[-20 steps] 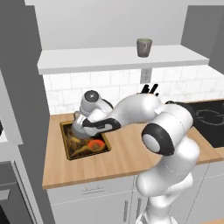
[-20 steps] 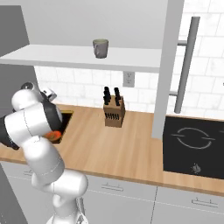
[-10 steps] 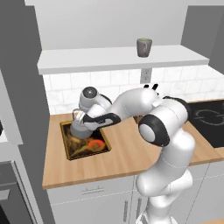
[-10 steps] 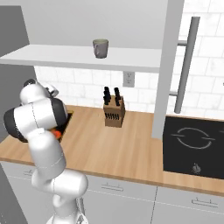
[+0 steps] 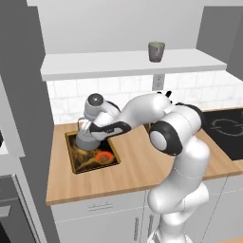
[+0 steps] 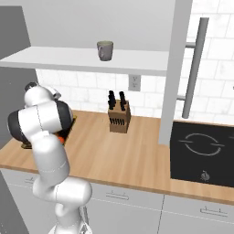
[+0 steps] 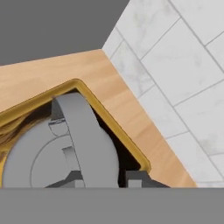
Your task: Pick the kettle from the counter and place it on the tray. Then pick the mug from the cabinet and place it on the tray. Then close the cabinet doors.
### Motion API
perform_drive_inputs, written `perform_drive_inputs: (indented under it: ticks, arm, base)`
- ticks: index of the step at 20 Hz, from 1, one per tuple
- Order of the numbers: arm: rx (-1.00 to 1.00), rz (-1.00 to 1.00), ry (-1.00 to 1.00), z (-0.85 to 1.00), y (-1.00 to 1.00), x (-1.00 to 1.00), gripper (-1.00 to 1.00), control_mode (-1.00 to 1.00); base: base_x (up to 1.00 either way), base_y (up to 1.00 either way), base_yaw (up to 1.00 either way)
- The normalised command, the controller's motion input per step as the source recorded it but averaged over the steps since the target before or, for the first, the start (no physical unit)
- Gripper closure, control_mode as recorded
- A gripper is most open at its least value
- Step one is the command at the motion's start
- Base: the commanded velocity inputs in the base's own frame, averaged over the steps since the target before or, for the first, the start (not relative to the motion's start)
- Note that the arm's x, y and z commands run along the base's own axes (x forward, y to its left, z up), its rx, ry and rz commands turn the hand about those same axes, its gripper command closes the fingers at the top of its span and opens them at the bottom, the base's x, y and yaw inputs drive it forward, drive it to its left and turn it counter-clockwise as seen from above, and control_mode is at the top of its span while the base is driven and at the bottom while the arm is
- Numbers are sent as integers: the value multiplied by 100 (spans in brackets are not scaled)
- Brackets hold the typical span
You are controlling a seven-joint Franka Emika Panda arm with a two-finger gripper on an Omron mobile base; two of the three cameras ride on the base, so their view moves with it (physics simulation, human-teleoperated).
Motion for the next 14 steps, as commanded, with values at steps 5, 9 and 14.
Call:
perform_drive_inputs:
  ticks: [5, 9, 14]
  arm:
    - [0, 0, -1, -9, 4, 0, -100, -100]
    - [0, 0, -3, 0, 0, 0, -100, -100]
    - [0, 0, -11, 2, 0, -5, -100, -100]
  base:
    - [0, 0, 0]
    - [0, 0, 0]
    - [0, 0, 0]
